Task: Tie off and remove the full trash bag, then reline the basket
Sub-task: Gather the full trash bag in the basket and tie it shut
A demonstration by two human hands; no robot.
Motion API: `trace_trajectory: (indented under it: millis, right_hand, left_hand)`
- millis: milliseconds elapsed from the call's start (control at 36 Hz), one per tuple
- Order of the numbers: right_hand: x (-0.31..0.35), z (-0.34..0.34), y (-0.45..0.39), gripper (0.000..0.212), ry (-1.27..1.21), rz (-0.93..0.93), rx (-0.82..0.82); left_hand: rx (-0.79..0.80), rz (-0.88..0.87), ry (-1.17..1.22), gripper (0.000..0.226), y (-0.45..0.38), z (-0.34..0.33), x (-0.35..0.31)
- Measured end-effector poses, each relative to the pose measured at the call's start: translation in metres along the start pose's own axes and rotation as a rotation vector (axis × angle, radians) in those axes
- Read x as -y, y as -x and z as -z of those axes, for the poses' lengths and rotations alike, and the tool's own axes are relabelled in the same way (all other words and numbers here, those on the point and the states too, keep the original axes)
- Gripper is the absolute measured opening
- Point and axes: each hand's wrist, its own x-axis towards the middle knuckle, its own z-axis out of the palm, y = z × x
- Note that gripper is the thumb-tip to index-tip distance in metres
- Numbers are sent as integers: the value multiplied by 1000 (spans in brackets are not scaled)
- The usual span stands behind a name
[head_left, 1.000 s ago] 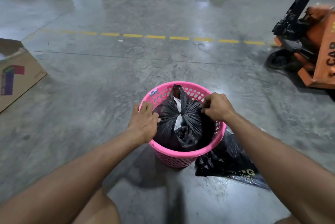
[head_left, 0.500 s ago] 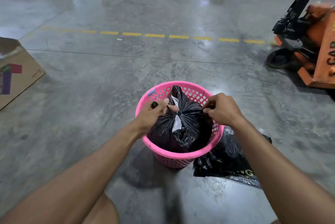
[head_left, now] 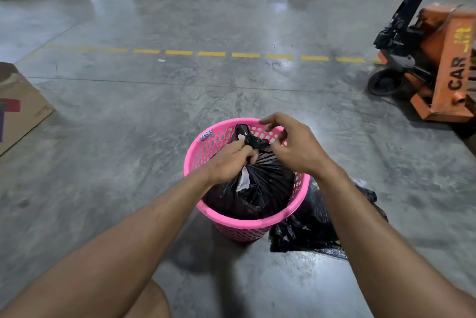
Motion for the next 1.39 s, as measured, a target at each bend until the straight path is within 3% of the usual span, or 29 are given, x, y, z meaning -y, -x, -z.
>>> trace_trajectory:
  millis: [83,139,278,417,528,639,722,806,917,1000,1111,1222,1306,1389]
  right_hand:
    - [-10,-6,2,65,53,-3,171]
    - [-12,-16,4,57,71,1,210]
    - [-14,-27,1,23,82,-56,3]
    - [-22,-35,1,8,96,-156,-42]
    - [-21,-53,11,10,-111,-287,-49]
    - [-26,-77,22,10,-170,-333,-41]
    - [-29,-86,23,8,-81,-270,-81]
    - [-30,-91,25,31,-31,-150,-95]
    - [-34,-97,27,37,0,-138,-4]
    - [-35,-99,28,32,-13,-170,-11]
    - [-32,-93,29,45,-118,-173,-30]
    - [-26,-86,30,61,-249,-69,-118]
    - [-20,-82,30,52,-272,-3,-185]
    - [-12,-83,30,28,-257,43,-251]
  left_hand:
    - [59,-37,15,31,2,3,-3]
    - [72,-40,38,30,2,4,-4]
    - [113,20,23,33,-3,11,0]
    - [74,235,281,31,-12,23,6]
    - [16,381,508,34,-11,22,17]
    - [-20,426,645,32,-9,13,20]
    - [-56,346,517,34,-8,16,15]
    - [-17,212,270,32,-9,25,9]
    - [71,-21,-433,44,-9,35,10]
    - [9,-271,-887,45,-4,40,15]
    - [-33,-531,-905,28,6,37,24]
    - [-44,-559,-852,26,10,35,32]
    - [-54,-477,-849,36,7,31,32]
    - [-78,-399,-823,41,1,24,27]
